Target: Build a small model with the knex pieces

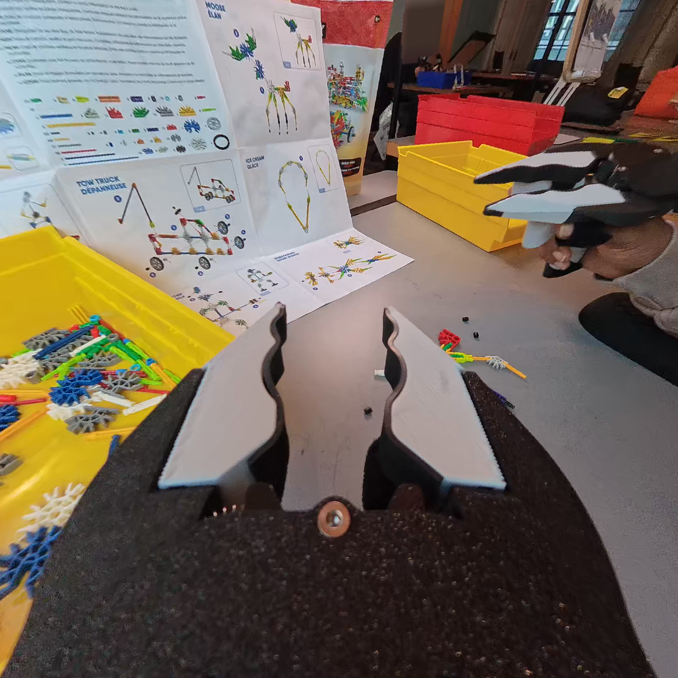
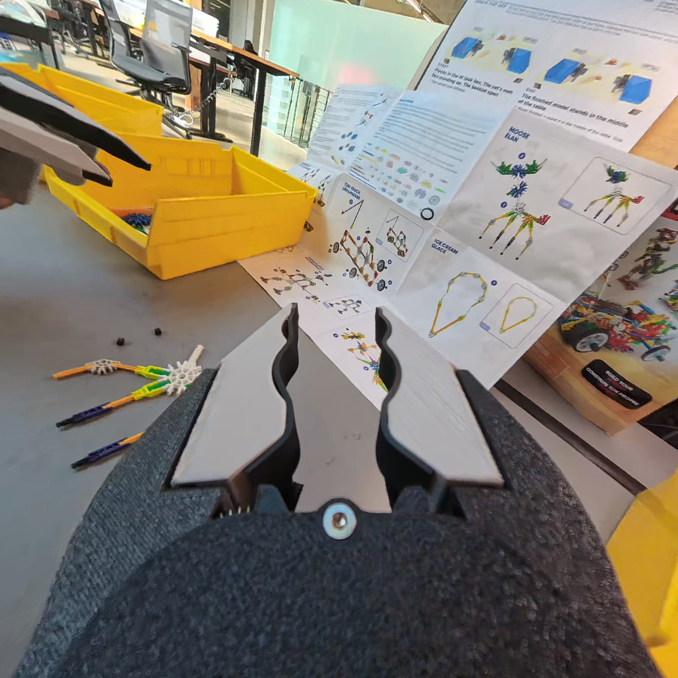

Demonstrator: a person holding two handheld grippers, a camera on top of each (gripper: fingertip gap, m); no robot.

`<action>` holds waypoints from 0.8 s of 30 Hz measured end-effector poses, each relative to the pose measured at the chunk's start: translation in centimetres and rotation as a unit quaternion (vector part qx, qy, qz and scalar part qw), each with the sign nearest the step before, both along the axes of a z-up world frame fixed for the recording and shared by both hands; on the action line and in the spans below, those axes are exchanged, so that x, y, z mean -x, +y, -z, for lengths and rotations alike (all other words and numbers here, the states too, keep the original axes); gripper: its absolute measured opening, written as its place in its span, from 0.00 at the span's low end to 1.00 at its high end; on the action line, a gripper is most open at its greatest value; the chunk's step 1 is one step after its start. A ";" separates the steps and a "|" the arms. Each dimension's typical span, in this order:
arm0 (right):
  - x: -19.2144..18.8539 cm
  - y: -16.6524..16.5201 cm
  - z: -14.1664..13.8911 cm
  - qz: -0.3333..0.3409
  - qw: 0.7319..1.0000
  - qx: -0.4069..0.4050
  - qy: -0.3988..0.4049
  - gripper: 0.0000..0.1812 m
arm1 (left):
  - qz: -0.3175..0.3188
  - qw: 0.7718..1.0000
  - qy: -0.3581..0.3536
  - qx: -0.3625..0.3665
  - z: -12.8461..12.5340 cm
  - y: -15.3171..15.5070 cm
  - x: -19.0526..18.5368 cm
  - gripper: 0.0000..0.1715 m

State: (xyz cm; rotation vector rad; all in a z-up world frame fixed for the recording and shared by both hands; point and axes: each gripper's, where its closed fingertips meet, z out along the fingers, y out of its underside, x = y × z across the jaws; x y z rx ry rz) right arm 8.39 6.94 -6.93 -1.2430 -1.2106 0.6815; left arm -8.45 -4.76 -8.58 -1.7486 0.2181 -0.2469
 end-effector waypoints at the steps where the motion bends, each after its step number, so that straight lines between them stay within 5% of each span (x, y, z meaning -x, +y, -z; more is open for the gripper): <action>1: -0.8 -0.7 -1.0 0.006 1.000 0.011 -0.001 0.24 | -0.008 1.000 0.008 -0.001 -0.7 -0.8 0.2 0.33; 6: -5.9 -6.7 -0.6 0.047 0.996 0.065 -0.046 0.42 | -0.039 0.999 0.031 0.018 -1.7 -6.4 -0.6 0.44; 10: -9.5 -12.6 4.3 0.063 0.987 0.119 -0.084 0.57 | -0.083 0.996 0.009 0.042 1.3 -11.0 -2.3 0.57; 14: -12.6 -16.1 7.8 0.087 0.979 0.170 -0.076 0.60 | -0.122 0.991 -0.015 0.057 3.7 -15.0 -4.1 0.61; 18: -13.7 -16.1 8.5 0.128 0.977 0.128 -0.112 0.59 | -0.145 0.987 0.016 0.074 5.6 -17.5 -5.2 0.61; 24: -12.5 -15.3 10.5 0.136 0.970 0.152 -0.130 0.58 | -0.125 0.986 0.005 0.109 7.3 -15.7 -5.7 0.61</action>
